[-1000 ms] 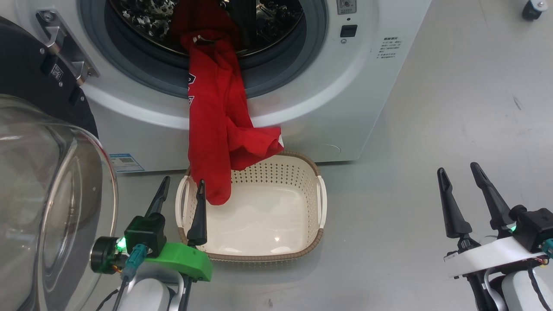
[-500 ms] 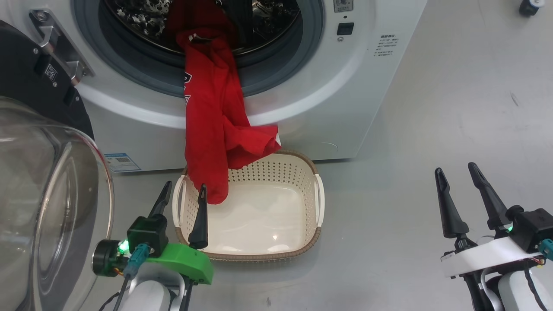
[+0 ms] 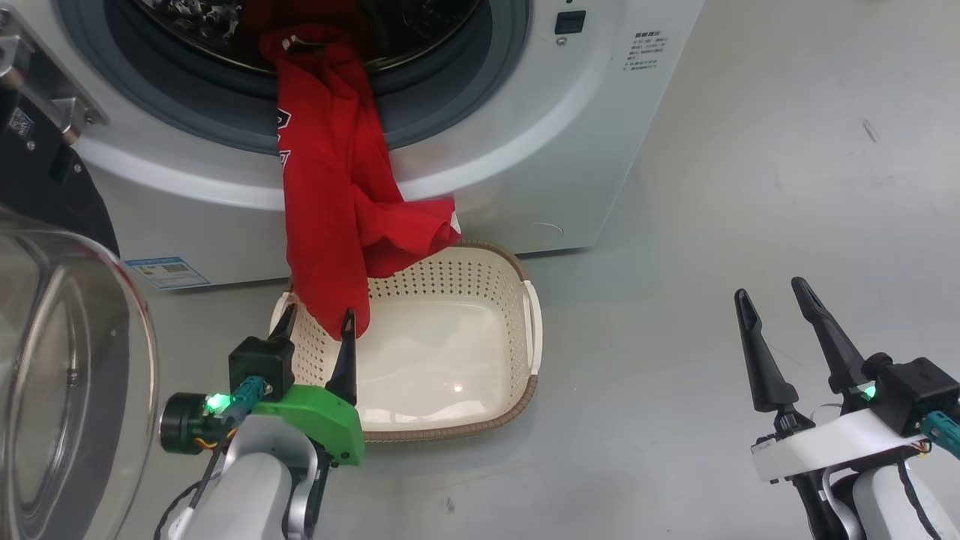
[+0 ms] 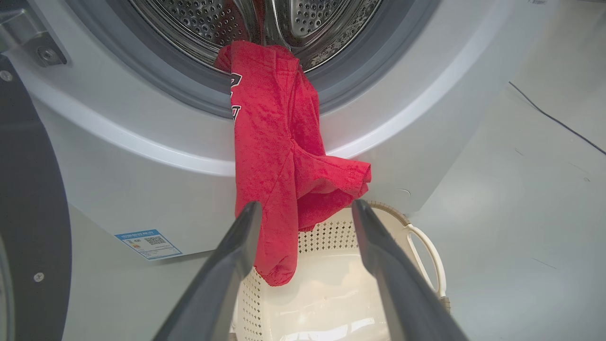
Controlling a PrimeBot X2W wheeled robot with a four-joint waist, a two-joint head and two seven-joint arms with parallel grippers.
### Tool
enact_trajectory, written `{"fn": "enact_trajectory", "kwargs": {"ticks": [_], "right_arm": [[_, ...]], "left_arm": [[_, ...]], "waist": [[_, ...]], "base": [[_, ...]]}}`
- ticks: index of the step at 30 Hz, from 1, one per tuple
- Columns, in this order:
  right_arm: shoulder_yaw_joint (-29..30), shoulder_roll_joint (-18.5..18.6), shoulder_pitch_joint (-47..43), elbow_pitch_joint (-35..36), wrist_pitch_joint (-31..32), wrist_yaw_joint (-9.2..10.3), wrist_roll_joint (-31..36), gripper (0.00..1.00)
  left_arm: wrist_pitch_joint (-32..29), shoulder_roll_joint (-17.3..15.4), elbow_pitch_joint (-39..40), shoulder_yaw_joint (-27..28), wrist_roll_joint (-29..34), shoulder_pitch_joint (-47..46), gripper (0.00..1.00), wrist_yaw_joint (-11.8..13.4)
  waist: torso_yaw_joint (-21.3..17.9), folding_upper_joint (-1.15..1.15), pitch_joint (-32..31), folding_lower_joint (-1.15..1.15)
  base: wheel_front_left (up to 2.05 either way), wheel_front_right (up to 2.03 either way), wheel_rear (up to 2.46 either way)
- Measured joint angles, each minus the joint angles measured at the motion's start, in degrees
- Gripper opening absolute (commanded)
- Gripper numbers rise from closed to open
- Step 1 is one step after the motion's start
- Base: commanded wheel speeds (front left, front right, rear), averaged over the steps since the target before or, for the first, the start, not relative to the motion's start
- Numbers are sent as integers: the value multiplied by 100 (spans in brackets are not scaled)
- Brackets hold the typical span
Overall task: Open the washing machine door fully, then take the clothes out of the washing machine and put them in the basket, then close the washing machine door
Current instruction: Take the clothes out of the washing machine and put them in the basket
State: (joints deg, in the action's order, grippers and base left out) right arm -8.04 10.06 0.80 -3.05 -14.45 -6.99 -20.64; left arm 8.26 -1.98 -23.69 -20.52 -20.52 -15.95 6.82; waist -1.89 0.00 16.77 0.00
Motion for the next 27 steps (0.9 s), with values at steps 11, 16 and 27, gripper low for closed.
{"fn": "enact_trajectory", "kwargs": {"ticks": [11,16,27], "right_arm": [[-211,5,428,100,0,0,-148,100],[-272,-7,608,112,0,0,-223,100],[-368,-107,943,104,0,0,-410,100]], "left_arm": [[-684,7,-839,231,-118,-933,100,0],[-1044,11,-1210,357,-68,-1418,100,0],[-1611,18,-1777,734,277,-2377,100,0]], "waist": [[-304,0,495,0],[-499,0,743,0],[-903,0,1199,0]], "base": [[0,0,0],[0,0,0],[0,0,0]]}}
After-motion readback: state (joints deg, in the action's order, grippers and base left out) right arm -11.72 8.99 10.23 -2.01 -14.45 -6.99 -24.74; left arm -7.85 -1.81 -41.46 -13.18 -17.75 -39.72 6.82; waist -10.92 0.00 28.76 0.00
